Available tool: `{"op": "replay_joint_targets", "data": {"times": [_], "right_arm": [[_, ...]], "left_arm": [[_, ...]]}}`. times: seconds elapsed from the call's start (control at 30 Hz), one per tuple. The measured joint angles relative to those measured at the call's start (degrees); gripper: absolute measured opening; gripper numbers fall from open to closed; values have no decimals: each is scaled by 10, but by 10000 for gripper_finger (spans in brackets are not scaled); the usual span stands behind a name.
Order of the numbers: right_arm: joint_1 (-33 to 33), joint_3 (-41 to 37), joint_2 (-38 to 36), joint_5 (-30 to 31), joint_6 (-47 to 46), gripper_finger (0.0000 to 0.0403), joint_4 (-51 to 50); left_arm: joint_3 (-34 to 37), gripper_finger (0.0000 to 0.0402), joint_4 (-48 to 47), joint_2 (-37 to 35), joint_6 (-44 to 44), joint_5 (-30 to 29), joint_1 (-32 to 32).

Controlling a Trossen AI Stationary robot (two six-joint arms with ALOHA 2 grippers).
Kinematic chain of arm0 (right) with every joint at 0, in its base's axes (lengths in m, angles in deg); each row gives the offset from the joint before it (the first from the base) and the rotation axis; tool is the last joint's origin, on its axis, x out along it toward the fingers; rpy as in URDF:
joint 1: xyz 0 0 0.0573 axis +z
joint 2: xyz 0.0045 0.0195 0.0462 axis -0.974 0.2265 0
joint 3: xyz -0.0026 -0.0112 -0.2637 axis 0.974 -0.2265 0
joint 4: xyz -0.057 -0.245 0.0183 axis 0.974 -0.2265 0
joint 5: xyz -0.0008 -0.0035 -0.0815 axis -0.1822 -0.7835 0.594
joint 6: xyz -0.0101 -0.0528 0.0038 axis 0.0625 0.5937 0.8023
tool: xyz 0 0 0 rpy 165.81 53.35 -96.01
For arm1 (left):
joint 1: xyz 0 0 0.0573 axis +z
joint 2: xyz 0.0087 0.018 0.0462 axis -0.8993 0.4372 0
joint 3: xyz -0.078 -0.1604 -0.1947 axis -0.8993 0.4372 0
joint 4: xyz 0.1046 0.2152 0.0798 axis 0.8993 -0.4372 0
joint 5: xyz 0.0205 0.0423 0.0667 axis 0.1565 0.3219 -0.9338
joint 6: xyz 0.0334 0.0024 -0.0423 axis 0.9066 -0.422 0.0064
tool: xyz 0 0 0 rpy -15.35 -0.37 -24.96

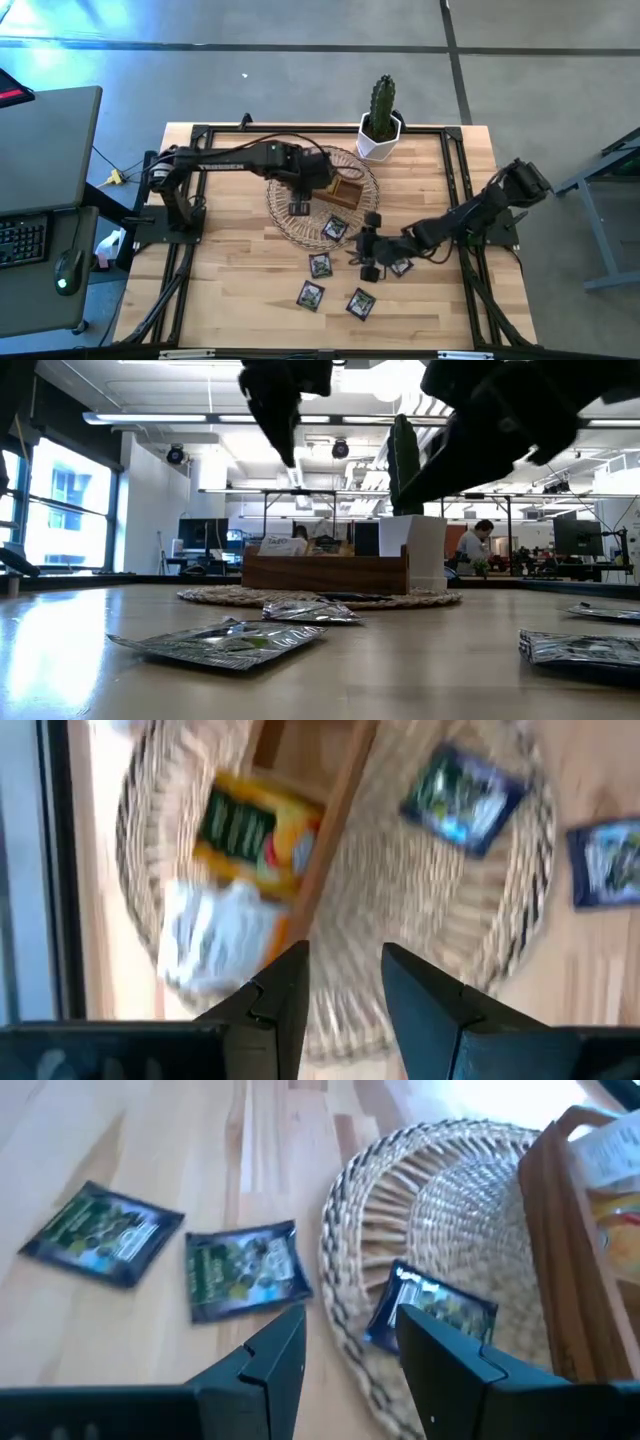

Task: Pick & Place Tea
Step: Put the purple tea pack into the right section of the wooden organizer

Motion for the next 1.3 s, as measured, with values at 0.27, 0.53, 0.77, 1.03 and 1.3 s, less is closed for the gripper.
{"op": "replay_joint_targets", "data": {"times": [0.27, 0.53, 0.77, 1.03, 1.3], "right_arm": [[-80, 12, 0, -12, -53, 154, 13], [-98, 14, 4, -30, -99, 154, 41], [-97, 14, 7, -30, -112, 153, 15], [-112, 3, 7, -6, -176, 153, -104], [-135, -43, 17, -47, -215, 153, -16]], "left_arm": [[4, 124, -77, -72, -90, -66, -83], [188, 124, -18, -195, -220, -231, -190], [457, 124, 239, -290, -327, -179, -220], [628, 124, 775, -232, -239, -87, -204], [608, 124, 873, -82, -208, -56, -177]]}}
